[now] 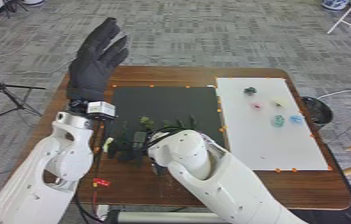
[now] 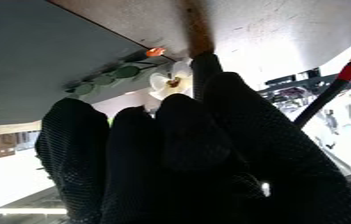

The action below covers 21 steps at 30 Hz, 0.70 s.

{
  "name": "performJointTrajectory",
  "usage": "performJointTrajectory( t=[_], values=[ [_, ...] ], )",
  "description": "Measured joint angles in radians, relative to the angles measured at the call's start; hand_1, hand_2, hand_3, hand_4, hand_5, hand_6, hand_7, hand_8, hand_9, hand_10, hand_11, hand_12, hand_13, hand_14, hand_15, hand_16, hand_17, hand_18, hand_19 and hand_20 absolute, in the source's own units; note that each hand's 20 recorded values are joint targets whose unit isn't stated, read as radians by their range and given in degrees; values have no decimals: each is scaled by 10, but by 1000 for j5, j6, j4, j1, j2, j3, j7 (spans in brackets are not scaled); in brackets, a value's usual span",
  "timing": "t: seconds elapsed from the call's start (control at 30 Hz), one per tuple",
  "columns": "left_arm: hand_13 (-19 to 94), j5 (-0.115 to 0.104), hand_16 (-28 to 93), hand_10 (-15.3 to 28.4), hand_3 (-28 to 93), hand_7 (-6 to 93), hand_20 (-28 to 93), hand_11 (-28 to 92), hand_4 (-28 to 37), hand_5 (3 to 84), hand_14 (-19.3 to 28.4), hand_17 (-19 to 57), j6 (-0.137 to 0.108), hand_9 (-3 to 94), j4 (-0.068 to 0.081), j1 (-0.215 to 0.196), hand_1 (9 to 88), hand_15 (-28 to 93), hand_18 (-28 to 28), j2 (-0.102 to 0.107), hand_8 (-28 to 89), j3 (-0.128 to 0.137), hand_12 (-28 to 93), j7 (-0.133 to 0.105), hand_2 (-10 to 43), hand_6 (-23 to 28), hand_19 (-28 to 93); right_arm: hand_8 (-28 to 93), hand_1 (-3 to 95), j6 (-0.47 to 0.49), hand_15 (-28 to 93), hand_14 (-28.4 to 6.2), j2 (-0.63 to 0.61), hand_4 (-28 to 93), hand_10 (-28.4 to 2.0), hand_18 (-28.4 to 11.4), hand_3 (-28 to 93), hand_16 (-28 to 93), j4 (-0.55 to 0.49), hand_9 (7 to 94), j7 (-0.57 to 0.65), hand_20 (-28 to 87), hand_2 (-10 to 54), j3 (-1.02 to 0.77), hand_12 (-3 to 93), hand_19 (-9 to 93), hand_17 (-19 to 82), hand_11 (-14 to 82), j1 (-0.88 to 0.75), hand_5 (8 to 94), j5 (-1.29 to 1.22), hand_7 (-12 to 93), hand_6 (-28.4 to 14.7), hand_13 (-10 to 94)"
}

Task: Arrange flowers

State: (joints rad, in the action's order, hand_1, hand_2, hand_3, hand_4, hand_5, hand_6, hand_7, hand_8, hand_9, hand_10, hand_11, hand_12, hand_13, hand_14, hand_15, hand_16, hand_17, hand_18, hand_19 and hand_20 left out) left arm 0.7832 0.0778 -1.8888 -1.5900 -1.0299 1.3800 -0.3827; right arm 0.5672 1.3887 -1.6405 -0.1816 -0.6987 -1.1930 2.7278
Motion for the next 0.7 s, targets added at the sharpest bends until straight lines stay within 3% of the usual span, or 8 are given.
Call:
performJointTrajectory(
  t=[0.7],
  values=[
    [151, 0, 88, 97, 673, 217, 64, 121, -283, 232, 141, -180, -14, 177, 2, 5, 224, 73, 205, 0, -111, -7, 193, -1, -66, 22, 368, -125, 202, -2, 855, -54, 2, -126, -86, -214, 907, 332, 3, 833, 116, 736, 244, -8, 351, 932, 624, 767, -5, 402, -62, 137, 4, 897]
  ],
)
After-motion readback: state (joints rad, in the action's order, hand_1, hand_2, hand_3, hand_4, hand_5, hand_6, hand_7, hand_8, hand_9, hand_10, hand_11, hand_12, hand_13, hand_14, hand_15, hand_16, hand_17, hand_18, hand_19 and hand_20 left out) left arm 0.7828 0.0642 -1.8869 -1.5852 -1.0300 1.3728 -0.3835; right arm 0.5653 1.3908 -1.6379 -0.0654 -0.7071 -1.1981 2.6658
